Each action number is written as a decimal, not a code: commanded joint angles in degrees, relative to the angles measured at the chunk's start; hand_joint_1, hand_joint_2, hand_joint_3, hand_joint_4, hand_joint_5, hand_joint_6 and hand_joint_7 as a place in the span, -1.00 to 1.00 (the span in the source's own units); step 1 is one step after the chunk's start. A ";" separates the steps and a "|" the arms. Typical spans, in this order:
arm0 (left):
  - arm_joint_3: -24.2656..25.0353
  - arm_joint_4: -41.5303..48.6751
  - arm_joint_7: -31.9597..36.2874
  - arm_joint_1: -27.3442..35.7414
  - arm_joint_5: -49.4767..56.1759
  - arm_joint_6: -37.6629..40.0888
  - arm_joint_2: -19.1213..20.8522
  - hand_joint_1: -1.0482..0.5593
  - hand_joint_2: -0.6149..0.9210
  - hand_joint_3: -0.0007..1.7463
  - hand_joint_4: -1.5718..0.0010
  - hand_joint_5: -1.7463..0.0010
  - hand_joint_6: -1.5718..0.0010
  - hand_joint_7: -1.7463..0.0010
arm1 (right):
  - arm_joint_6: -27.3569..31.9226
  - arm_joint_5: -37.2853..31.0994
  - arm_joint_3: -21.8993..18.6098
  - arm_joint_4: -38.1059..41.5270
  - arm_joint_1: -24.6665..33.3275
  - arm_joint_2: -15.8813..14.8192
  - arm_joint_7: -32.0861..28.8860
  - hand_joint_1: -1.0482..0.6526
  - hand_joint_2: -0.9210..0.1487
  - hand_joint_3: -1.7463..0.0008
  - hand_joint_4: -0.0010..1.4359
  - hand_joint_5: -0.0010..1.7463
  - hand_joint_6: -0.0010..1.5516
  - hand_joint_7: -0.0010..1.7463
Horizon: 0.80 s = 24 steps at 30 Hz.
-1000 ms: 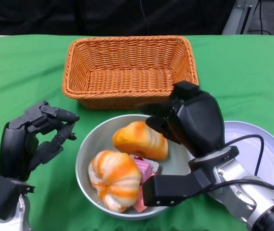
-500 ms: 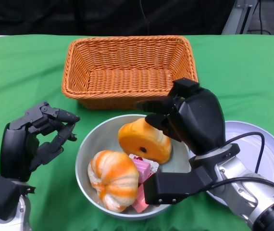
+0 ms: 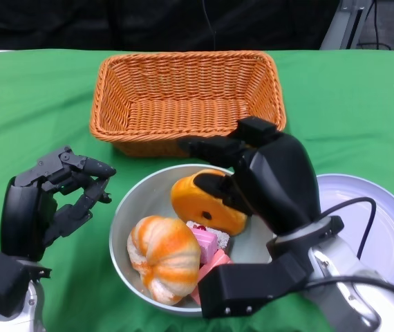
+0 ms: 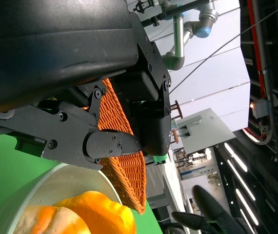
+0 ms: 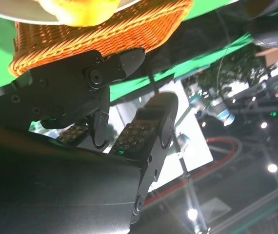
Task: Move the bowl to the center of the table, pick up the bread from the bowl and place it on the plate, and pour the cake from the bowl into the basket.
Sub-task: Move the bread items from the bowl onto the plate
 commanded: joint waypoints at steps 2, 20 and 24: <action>0.13 0.29 0.07 -0.11 -0.18 0.11 0.95 0.12 1.00 -0.56 -0.01 -0.71 -0.17 -0.07 | 4.81 -0.08 -0.13 -10.28 4.24 -0.52 9.83 -0.34 -0.94 1.00 -0.16 -0.60 -0.17 -1.00; 0.07 -0.09 -1.68 0.09 -1.15 0.22 1.05 0.11 1.00 -0.58 -0.04 -0.59 -0.18 -0.04 | 14.95 -13.08 2.08 -17.52 7.09 -0.69 20.62 -0.47 -0.91 1.00 -0.10 -0.86 -0.20 -0.98; 0.16 -0.15 -1.30 0.14 -0.79 0.46 0.99 0.11 1.00 -0.58 -0.07 -0.59 -0.19 -0.04 | 15.60 -15.68 2.22 -16.43 6.76 -0.52 19.15 -0.50 -0.93 0.99 -0.12 -0.89 -0.21 -0.99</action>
